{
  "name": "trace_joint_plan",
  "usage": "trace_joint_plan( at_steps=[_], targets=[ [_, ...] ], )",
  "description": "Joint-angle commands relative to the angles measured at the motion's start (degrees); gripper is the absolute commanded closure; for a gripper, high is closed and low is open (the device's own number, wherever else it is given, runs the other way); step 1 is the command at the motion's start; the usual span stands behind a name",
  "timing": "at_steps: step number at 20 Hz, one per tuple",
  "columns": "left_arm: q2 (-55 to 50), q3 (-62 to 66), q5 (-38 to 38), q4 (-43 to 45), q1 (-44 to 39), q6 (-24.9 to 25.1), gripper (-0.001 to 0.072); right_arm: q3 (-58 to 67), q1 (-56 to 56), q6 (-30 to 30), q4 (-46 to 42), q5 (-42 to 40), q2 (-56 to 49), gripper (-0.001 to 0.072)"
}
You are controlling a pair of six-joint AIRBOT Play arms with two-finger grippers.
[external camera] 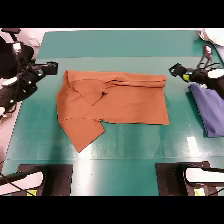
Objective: Fold the shirts.
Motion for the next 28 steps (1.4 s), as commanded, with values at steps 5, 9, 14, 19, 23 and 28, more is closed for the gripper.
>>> trace_joint_plan(
  at_steps=[5,9,14,19,23,28],
  targets=[
    [8.8,-0.1,-39.1,62.1,10.5,-62.4,0.0067,0.0,-14.5,0.0,-0.3,24.4,6.5,0.0022],
    [10.1,-0.4,-57.2,68.3,12.3,-67.0,0.0068,0.0,-17.6,0.0,-0.4,32.3,9.5,0.0023],
    [19.9,-9.3,-58.6,62.0,12.3,-72.0,0.0068,0.0,-17.1,3.4,-7.7,34.9,14.7,0.0023],
    [33.3,-26.6,-57.2,52.5,12.3,-77.0,0.0029,-6.6,-20.6,5.8,-8.7,34.6,21.1,0.0023],
    [36.6,-32.4,-52.1,52.3,12.3,-79.5,0.0011,-16.3,-21.4,5.8,-8.5,30.9,25.9,0.0024],
    [36.5,-37.5,-42.2,52.9,12.3,-83.4,0.001,-19.9,-21.4,5.6,-5.6,27.1,29.8,0.0024]
  ],
)
